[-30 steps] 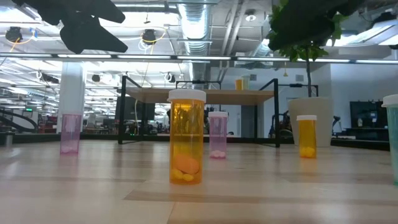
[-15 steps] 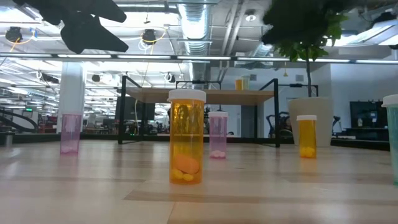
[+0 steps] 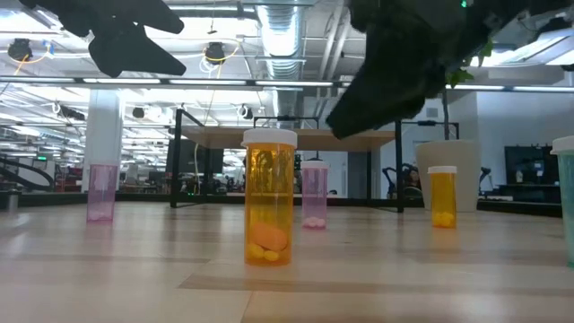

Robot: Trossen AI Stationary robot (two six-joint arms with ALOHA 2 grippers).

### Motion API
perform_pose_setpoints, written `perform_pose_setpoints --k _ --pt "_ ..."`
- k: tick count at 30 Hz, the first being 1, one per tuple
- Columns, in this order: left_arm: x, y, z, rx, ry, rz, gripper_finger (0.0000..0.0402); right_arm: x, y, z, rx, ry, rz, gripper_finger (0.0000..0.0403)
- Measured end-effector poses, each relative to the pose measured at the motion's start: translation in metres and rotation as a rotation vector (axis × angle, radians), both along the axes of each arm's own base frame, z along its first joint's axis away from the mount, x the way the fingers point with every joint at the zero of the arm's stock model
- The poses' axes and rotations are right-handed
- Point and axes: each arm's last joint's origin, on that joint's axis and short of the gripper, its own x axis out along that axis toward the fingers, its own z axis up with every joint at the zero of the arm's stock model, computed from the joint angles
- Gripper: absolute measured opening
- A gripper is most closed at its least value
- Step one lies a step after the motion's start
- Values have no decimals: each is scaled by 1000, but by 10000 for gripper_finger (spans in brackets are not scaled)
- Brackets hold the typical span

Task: Pick and place medicine bottles onto shelf by color
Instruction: Put the top right small purple pill bottle on the shelf

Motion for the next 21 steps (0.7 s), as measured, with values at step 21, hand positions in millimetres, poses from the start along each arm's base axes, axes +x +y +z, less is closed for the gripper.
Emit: perform_pose_setpoints --k 21 --pt "0 0 0 10 3 -5 345 9 -1 4 76 -85 -12 223"
